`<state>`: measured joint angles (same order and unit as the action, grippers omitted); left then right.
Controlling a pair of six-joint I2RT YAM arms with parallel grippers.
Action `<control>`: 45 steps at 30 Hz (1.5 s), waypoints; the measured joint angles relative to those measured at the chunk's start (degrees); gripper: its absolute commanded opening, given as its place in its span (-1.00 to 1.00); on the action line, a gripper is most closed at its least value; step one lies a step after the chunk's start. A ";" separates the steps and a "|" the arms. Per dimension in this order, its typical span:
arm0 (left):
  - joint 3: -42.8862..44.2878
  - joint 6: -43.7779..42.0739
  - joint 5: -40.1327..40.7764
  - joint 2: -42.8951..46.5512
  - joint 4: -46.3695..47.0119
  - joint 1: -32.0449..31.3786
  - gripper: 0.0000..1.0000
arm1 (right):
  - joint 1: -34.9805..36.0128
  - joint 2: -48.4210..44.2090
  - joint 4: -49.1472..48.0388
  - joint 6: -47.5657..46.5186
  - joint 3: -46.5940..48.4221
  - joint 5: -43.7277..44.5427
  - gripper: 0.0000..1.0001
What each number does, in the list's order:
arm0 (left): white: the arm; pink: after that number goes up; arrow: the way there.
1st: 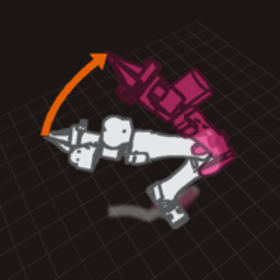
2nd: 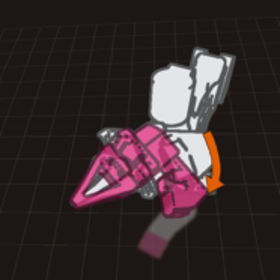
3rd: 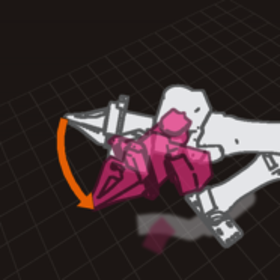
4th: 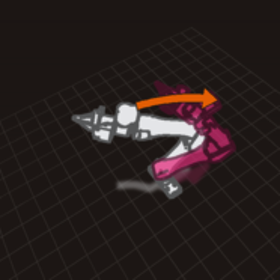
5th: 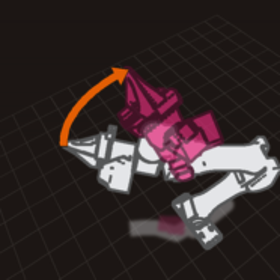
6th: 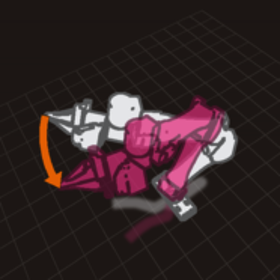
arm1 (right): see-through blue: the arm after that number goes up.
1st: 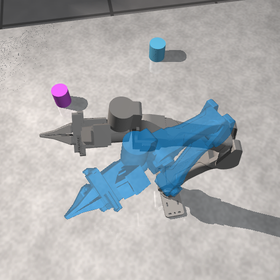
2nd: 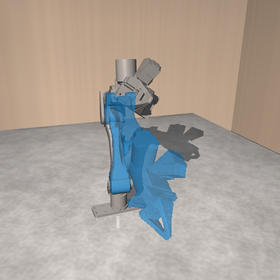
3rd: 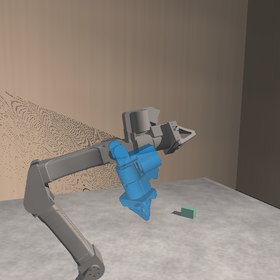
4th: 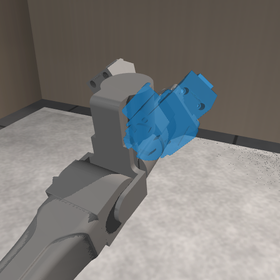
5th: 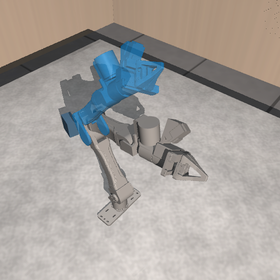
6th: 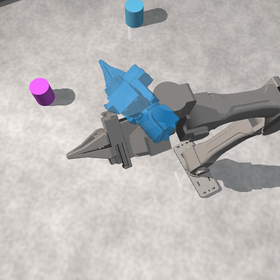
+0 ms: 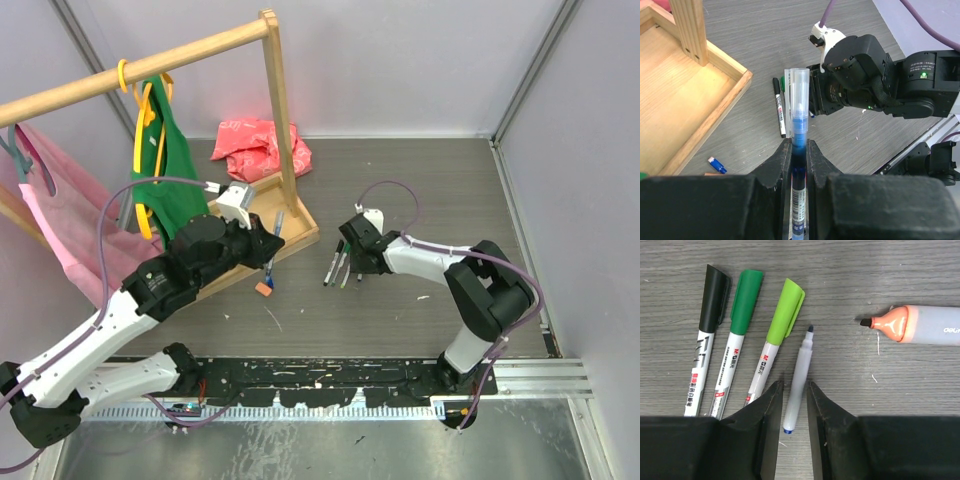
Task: Insert the pens into the pen caps
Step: Pick up the pen from the center of the board, then place the pen at the center of the board.
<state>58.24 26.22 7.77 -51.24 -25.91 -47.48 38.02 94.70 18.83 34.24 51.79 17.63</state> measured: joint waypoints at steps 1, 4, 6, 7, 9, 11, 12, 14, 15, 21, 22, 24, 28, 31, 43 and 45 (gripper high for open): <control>-0.02 0.00 0.00 0.07 -0.07 0.00 -1.00 | 0.00 0.22 -0.02 -0.04 0.20 0.13 -0.43; -0.26 0.04 0.00 0.31 -0.11 0.00 -1.00 | 0.00 0.55 -0.02 -0.09 0.39 0.35 -0.55; -0.44 0.11 0.00 0.48 -0.11 0.00 -1.00 | 0.00 0.55 -0.04 -0.09 0.39 0.50 -0.70; -0.44 0.11 0.00 0.50 -0.13 0.00 -1.00 | -0.02 0.55 -0.04 -0.09 0.39 0.57 -0.77; -0.44 0.11 0.00 0.50 -0.11 0.00 -1.00 | -0.04 0.55 0.02 -0.04 0.39 0.79 -0.88; -0.44 0.11 0.00 0.48 -0.11 0.00 -1.00 | -0.24 0.48 0.07 -0.02 0.39 0.96 -0.92; -0.44 0.11 -0.02 0.46 -0.11 0.00 -1.00 | -0.31 0.37 0.13 -0.07 0.37 1.14 -0.95; -0.44 0.11 -0.09 0.13 -0.09 0.00 -1.00 | -0.46 -0.55 0.31 -0.09 -0.13 1.38 -0.99; -0.44 0.11 -0.26 -0.24 -0.09 0.02 -1.00 | -0.59 -1.62 0.37 -0.17 -0.68 1.38 -1.00; -0.42 0.39 -2.73 -4.24 1.75 0.02 -1.00 | -0.76 -15.47 0.07 -0.68 -5.25 1.73 -1.00; -0.28 0.46 -3.28 -5.29 2.08 0.00 -1.00 | -0.76 -18.36 0.00 -0.70 -5.64 1.95 -1.00; 0.59 0.72 -4.59 -8.37 2.43 -0.11 -1.00 | -0.87 -23.71 -0.04 -0.68 -6.25 2.71 -1.00; 3.13 1.46 -4.68 -15.52 3.85 -2.82 -1.00 | -1.01 -34.18 0.61 -0.39 -7.85 5.38 -1.00; 3.96 1.57 -3.91 -19.02 5.35 -5.79 -1.00 | -1.01 -42.62 1.77 -0.24 -8.74 7.80 -1.00; 12.57 2.95 -2.60 -41.11 9.62 -11.52 -1.00 | -1.03 -63.52 4.61 -6.01 -7.91 10.67 -1.00; 14.36 2.95 -2.36 -43.85 9.57 -12.37 -1.00 | -1.03 -65.37 5.07 -6.45 -7.76 10.88 -1.00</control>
<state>72.60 29.17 5.41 -95.09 -16.34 -59.86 36.99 29.32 23.90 27.79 44.03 28.51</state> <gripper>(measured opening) 0.119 0.158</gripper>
